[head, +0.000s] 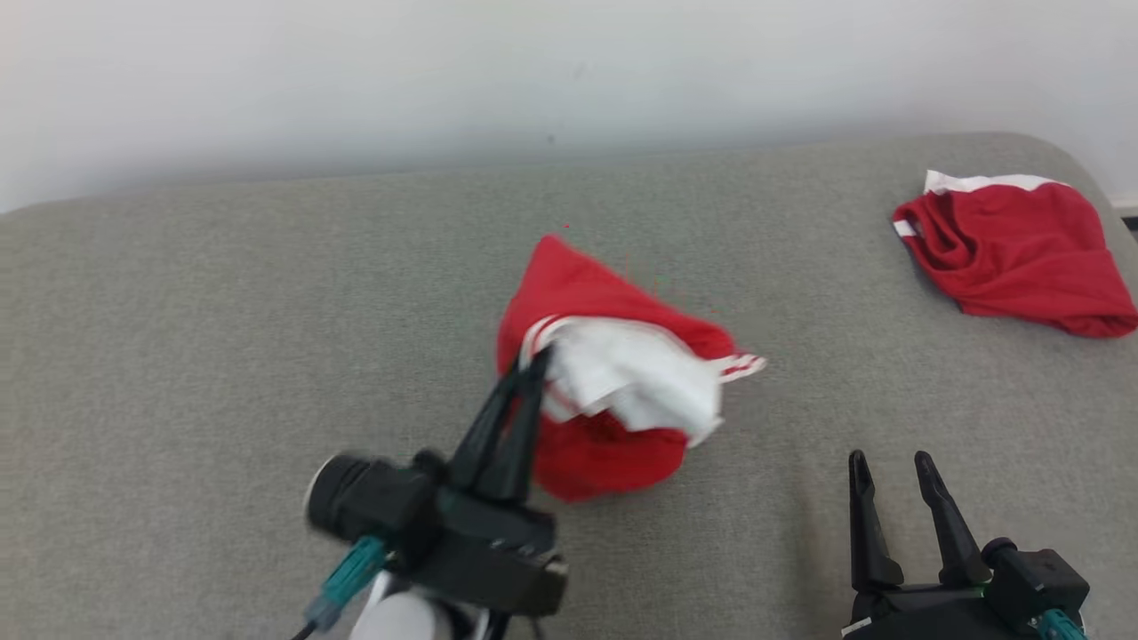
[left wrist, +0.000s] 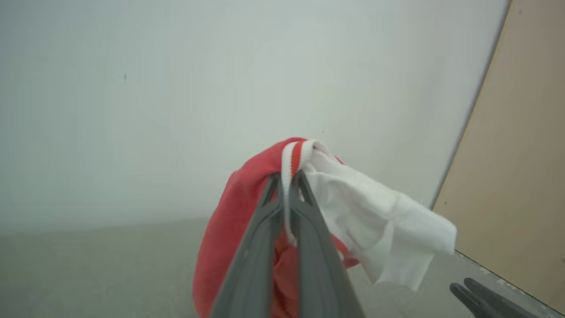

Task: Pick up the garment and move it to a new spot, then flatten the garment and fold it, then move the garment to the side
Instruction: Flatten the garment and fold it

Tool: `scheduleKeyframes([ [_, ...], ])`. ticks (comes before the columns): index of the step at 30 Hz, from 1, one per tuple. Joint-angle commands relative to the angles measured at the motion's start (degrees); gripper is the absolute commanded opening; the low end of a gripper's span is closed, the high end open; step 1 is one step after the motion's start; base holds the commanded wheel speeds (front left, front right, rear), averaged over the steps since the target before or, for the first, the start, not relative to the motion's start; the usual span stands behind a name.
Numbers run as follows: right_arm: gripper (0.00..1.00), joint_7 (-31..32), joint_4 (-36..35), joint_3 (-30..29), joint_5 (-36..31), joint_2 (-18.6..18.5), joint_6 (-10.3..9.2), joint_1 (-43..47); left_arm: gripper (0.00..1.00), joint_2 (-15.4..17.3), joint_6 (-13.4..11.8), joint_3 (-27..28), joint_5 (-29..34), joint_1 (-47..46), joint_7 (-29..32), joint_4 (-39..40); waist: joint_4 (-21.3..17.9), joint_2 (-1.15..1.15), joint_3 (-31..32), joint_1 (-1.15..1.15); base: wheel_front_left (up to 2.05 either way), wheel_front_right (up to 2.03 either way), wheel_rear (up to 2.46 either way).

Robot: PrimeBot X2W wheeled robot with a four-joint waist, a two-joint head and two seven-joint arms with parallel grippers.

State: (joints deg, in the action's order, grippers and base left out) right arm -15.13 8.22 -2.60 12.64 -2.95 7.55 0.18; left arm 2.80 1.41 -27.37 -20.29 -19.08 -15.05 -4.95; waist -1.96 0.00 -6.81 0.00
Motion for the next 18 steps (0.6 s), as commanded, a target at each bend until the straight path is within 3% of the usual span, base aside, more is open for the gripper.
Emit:
scheduleKeyframes([
  [1,1.0,0.0,-0.2,0.1,-0.5,0.1,-0.15,0.4,0.0,0.9,-0.7,2.7,0.1,3.6,-0.2,-0.6,1.3,0.0,0.5,0.0,0.0,0.0,0.0],
  [8,1.0,0.0,-0.3,-0.2,-0.7,0.1,-0.15,0.0,0.0,2.2,-0.2,11.7,0.4,13.3,-0.2,-5.4,1.5,0.0,-0.3,0.0,0.0,0.0,0.0],
  [17,1.0,0.0,0.2,-0.1,-1.1,0.1,-0.15,0.4,0.0,0.6,2.1,19.9,1.5,16.9,-0.2,-15.0,2.5,0.0,0.2,0.0,0.0,0.0,0.0],
  [18,1.0,0.0,0.2,-0.2,-1.1,0.1,-0.15,0.5,0.36,0.5,2.0,20.2,2.2,16.9,-0.2,-15.5,2.7,0.0,0.3,0.0,0.0,0.0,0.0],
])
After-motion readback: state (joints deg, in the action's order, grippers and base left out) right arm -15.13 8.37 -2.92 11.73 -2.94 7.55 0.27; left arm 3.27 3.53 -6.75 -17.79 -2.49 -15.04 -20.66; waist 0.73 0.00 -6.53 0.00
